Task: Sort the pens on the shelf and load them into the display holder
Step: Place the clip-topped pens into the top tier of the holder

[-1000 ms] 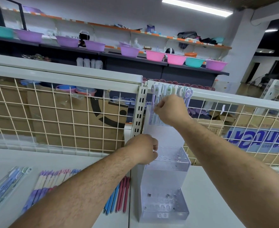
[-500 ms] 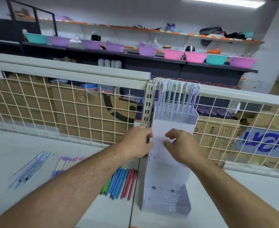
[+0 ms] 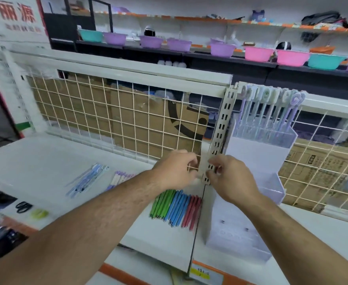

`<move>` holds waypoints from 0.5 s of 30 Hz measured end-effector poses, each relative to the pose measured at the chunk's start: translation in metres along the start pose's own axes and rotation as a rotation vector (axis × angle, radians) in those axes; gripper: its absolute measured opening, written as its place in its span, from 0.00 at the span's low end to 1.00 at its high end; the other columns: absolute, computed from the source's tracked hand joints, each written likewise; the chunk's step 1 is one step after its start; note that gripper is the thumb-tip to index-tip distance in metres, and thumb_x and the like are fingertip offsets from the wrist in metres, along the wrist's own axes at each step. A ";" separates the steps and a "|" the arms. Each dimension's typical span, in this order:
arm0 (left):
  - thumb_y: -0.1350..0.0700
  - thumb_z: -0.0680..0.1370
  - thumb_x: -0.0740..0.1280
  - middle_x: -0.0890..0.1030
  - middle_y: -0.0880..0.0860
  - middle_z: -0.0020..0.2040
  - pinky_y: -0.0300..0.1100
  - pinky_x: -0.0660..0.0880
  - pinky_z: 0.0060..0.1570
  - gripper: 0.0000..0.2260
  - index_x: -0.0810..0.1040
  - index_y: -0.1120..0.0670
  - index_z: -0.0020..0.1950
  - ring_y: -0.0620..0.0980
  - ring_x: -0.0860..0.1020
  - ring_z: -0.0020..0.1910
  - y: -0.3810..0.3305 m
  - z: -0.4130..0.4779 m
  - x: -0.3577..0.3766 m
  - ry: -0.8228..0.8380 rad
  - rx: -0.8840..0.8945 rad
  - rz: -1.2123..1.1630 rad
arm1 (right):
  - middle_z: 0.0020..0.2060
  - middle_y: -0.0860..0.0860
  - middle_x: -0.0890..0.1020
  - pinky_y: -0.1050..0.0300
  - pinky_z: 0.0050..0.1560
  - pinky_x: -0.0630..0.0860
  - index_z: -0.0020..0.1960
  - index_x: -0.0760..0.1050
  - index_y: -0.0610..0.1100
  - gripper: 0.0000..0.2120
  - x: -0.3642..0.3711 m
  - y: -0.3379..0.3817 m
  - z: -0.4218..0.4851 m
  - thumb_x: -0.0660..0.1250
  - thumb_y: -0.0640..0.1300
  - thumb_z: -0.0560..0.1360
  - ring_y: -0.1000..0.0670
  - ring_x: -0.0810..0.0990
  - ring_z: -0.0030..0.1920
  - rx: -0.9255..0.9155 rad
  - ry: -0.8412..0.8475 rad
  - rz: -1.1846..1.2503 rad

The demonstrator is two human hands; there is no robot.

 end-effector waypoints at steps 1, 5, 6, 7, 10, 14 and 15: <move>0.47 0.76 0.67 0.76 0.45 0.54 0.51 0.75 0.56 0.11 0.78 0.47 0.57 0.47 0.72 0.57 0.010 -0.004 -0.003 -0.001 -0.003 0.006 | 0.54 0.52 0.81 0.55 0.47 0.75 0.61 0.79 0.53 0.13 0.006 0.010 0.001 0.69 0.50 0.76 0.48 0.80 0.51 -0.015 0.000 -0.004; 0.46 0.76 0.67 0.77 0.45 0.59 0.49 0.75 0.56 0.14 0.77 0.46 0.61 0.48 0.73 0.58 0.066 -0.024 -0.015 0.020 -0.054 0.041 | 0.52 0.51 0.81 0.53 0.44 0.76 0.61 0.77 0.51 0.14 0.049 0.055 0.009 0.68 0.51 0.76 0.50 0.78 0.47 -0.044 0.058 -0.032; 0.46 0.76 0.67 0.77 0.45 0.60 0.48 0.74 0.56 0.15 0.76 0.45 0.61 0.48 0.73 0.58 0.084 -0.030 -0.018 0.030 -0.071 0.050 | 0.53 0.51 0.80 0.54 0.45 0.76 0.62 0.77 0.51 0.14 0.063 0.067 0.010 0.68 0.51 0.76 0.50 0.78 0.48 -0.042 0.083 -0.031; 0.46 0.76 0.67 0.77 0.46 0.61 0.47 0.74 0.56 0.15 0.76 0.45 0.62 0.48 0.73 0.59 0.103 -0.036 -0.020 0.045 -0.085 0.060 | 0.55 0.51 0.80 0.54 0.47 0.76 0.63 0.76 0.51 0.15 0.079 0.079 0.012 0.68 0.51 0.77 0.50 0.78 0.49 -0.036 0.107 -0.023; 0.47 0.76 0.66 0.77 0.48 0.61 0.46 0.73 0.57 0.16 0.76 0.47 0.63 0.50 0.72 0.62 0.162 -0.052 -0.028 0.109 -0.107 0.100 | 0.60 0.52 0.79 0.54 0.53 0.77 0.65 0.76 0.52 0.18 0.125 0.119 0.019 0.69 0.51 0.76 0.49 0.80 0.55 -0.002 0.164 -0.008; 0.47 0.76 0.66 0.78 0.49 0.57 0.48 0.73 0.56 0.13 0.77 0.48 0.59 0.52 0.74 0.58 0.237 -0.072 -0.046 0.118 -0.144 0.111 | 0.61 0.51 0.78 0.53 0.56 0.77 0.66 0.75 0.53 0.18 0.182 0.170 0.029 0.67 0.50 0.77 0.48 0.80 0.56 0.017 0.237 0.021; 0.47 0.76 0.66 0.78 0.49 0.56 0.48 0.74 0.55 0.12 0.77 0.48 0.58 0.51 0.74 0.57 0.254 -0.077 -0.050 0.121 -0.159 0.104 | 0.61 0.51 0.78 0.52 0.56 0.77 0.66 0.75 0.52 0.18 0.194 0.181 0.031 0.67 0.50 0.77 0.47 0.80 0.57 0.025 0.247 0.026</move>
Point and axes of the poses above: each hand's wrist, its own z-axis towards the middle knuckle, its own x-axis out of the palm, y = z × x, the point moved 6 cm from there along z, towards the middle knuckle
